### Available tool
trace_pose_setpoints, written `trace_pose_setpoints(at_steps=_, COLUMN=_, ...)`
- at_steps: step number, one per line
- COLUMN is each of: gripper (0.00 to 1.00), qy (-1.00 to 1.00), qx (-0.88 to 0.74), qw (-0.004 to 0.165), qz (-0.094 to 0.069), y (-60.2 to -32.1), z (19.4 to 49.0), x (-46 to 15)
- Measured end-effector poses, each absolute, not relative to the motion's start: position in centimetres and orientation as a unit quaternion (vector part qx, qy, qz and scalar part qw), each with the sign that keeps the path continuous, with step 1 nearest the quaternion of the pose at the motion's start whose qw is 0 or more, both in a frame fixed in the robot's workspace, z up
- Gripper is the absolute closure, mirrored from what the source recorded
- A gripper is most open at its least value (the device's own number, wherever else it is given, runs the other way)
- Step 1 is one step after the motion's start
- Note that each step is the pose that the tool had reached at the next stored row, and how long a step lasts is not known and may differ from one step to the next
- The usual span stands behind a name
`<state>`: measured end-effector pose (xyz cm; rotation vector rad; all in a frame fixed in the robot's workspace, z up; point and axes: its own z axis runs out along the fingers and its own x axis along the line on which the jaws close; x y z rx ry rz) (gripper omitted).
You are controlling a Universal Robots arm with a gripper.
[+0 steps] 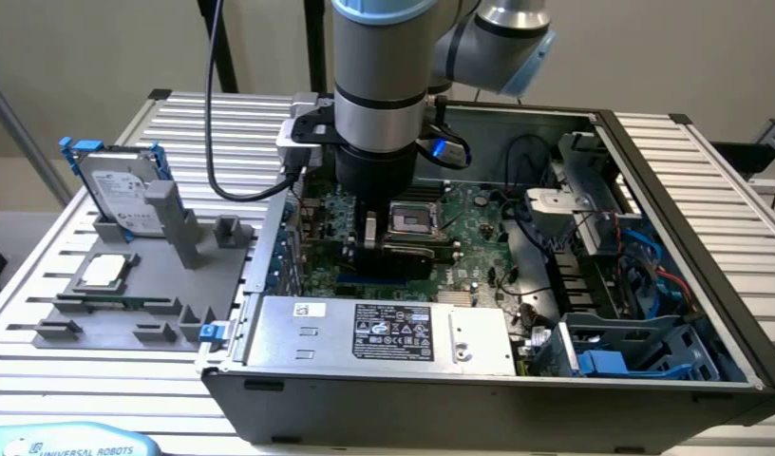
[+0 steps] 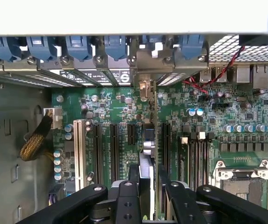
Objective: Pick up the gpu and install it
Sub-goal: 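Insert the gpu into the slot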
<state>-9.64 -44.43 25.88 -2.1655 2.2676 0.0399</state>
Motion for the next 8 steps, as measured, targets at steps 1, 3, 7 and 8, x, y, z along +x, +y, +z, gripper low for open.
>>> trace_pose_setpoints(at_steps=1, gripper=0.73, qy=0.723, qx=-0.690, qw=0.004, qz=0.013, y=-44.43, z=25.87, x=-9.64)
trace_pose_setpoints(at_steps=3, gripper=0.73, qy=0.724, qx=-0.690, qw=0.005, qz=0.015, y=-44.43, z=25.87, x=-9.64)
trace_pose_setpoints(at_steps=7, gripper=0.73, qy=0.726, qx=-0.687, qw=0.006, qz=0.016, y=-44.44, z=25.87, x=-9.64)
trace_pose_setpoints(at_steps=8, gripper=0.73, qy=0.727, qx=-0.686, qw=0.006, qz=0.016, y=-44.45, z=25.86, x=-9.64)
